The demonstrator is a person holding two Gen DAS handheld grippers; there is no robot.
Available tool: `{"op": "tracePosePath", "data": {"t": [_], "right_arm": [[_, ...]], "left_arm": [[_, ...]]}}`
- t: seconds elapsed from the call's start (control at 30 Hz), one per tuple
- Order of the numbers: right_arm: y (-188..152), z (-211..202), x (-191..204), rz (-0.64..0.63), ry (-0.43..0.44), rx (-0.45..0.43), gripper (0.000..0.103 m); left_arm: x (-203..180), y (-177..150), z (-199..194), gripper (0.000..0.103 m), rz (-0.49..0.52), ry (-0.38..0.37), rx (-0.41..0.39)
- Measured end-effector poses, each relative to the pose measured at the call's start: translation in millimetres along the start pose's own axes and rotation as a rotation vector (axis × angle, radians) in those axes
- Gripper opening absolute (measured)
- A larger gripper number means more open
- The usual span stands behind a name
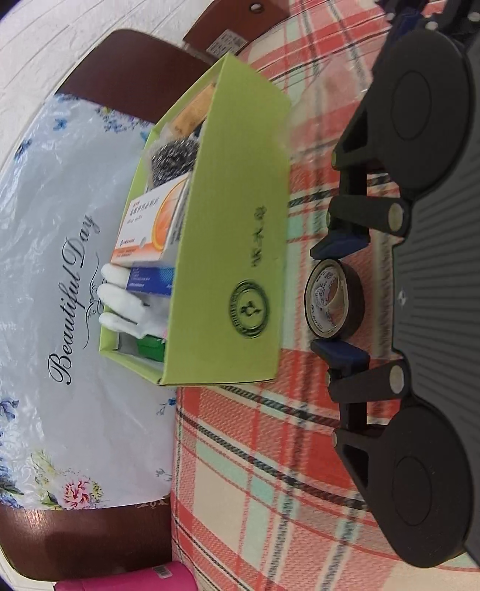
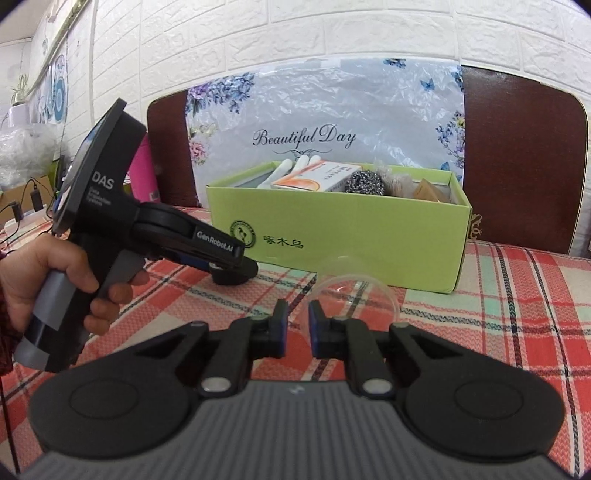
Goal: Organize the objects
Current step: 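Grasp the black tape roll with the left tool while the right tool grasps the clear cup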
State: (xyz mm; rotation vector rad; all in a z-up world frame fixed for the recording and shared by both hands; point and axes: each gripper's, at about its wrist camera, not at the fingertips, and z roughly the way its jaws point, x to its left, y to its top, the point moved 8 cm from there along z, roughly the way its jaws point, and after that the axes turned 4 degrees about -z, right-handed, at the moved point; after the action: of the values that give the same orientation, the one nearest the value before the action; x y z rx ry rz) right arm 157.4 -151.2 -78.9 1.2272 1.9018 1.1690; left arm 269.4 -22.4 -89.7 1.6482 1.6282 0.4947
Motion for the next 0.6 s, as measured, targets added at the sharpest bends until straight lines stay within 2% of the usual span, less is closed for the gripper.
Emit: {"op": "tracePosePath", "data": {"t": [0.23, 0.33, 0.4, 0.47, 0.5, 0.6], "right_arm": [[-9.6, -30.4, 19.1, 0.023, 0.05, 0.0, 0.012], [-13.8, -40.2, 23.8, 0.002, 0.034, -0.009, 0.012], [-12.6, -39.5, 17.0, -0.012, -0.023, -0.014, 0.025], [-7.9, -36.8, 3.5, 0.009, -0.104, -0.021, 0.082], [-4.9, -34.8, -1.5, 0.01, -0.121, -0.034, 0.088], [1.1, -17.8, -12.6, -0.022, -0.13, -0.028, 0.093]], "left_arm": [[-7.3, -44.8, -44.4, 0.049, 0.019, -0.081, 0.035], [-6.0, -59.8, -57.4, 0.051, 0.014, -0.044, 0.046], [-3.5, -63.1, -65.2, 0.065, 0.001, -0.009, 0.034], [-0.8, -63.8, -72.9, 0.068, -0.017, -0.005, 0.015], [-0.7, -65.0, -75.8, 0.068, -0.015, -0.013, 0.013], [0.8, -67.1, -79.3, 0.069, 0.003, 0.004, 0.014]]}}
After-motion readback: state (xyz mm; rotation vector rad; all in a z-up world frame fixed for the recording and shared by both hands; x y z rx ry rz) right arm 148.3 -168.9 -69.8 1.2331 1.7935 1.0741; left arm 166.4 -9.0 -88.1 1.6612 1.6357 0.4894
